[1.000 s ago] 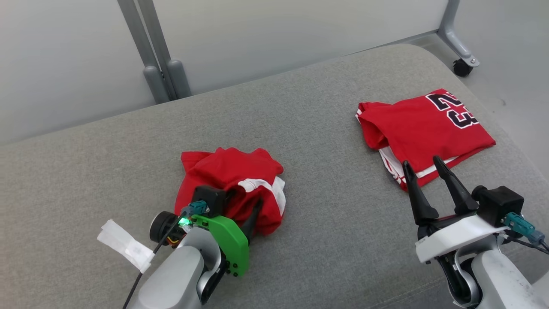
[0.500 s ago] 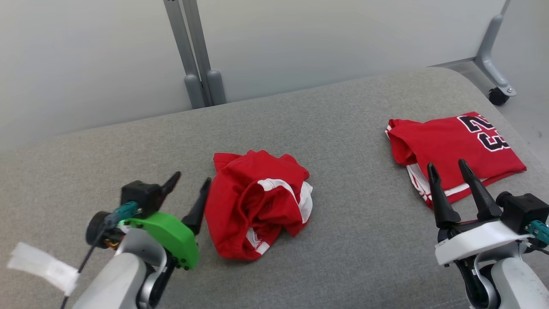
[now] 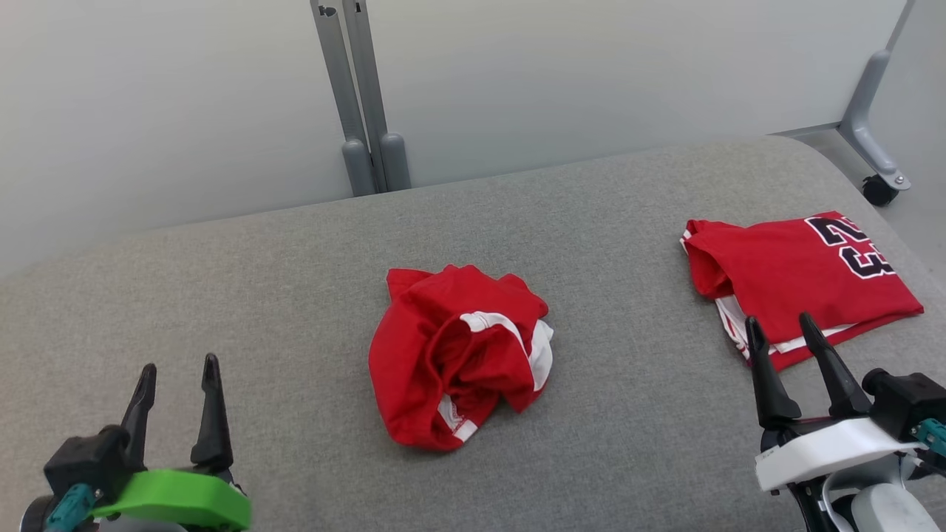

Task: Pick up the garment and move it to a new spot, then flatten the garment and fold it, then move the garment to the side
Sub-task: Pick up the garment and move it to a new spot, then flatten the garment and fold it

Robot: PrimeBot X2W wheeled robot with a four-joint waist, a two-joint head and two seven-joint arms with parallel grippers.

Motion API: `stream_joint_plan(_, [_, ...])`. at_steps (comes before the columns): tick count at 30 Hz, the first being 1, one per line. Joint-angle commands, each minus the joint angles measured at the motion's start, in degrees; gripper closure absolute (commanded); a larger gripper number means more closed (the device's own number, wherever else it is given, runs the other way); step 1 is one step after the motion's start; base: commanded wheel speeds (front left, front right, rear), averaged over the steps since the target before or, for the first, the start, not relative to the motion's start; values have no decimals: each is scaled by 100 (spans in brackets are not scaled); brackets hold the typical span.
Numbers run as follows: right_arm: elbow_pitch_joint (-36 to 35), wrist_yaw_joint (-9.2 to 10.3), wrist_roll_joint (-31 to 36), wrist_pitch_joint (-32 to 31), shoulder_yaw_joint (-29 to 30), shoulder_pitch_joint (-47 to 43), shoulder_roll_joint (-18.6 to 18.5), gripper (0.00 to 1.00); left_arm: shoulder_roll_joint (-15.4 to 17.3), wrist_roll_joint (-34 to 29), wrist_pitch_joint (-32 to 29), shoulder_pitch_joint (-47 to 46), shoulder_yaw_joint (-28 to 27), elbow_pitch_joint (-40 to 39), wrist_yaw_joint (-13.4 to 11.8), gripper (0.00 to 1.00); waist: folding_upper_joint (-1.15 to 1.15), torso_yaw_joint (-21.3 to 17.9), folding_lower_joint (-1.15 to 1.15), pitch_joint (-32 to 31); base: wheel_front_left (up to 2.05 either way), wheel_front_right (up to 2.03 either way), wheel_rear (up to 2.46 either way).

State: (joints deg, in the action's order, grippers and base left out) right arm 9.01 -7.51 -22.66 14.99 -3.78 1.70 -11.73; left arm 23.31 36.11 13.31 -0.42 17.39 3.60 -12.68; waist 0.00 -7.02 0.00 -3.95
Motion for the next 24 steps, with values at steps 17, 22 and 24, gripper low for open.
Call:
stream_joint_plan(17, [-10, 5, 270, 24, -87, 18, -101, 0, -261, -305, 186, 403, -268, -22, 118, 0, 0, 74, 0, -24, 0, 0, 0])
stream_joint_plan(22, [23, 5, 307, 24, -139, 102, -133, 0, -308, -341, 191, 364, -289, 30, 162, 0, 0, 90, 0, -16, 0, 0, 0])
stream_joint_plan(24, [36, 5, 331, 24, -161, 109, -155, 0, -320, -346, 191, 348, -290, 52, 177, 0, 0, 96, 0, -11, 0, 0, 0])
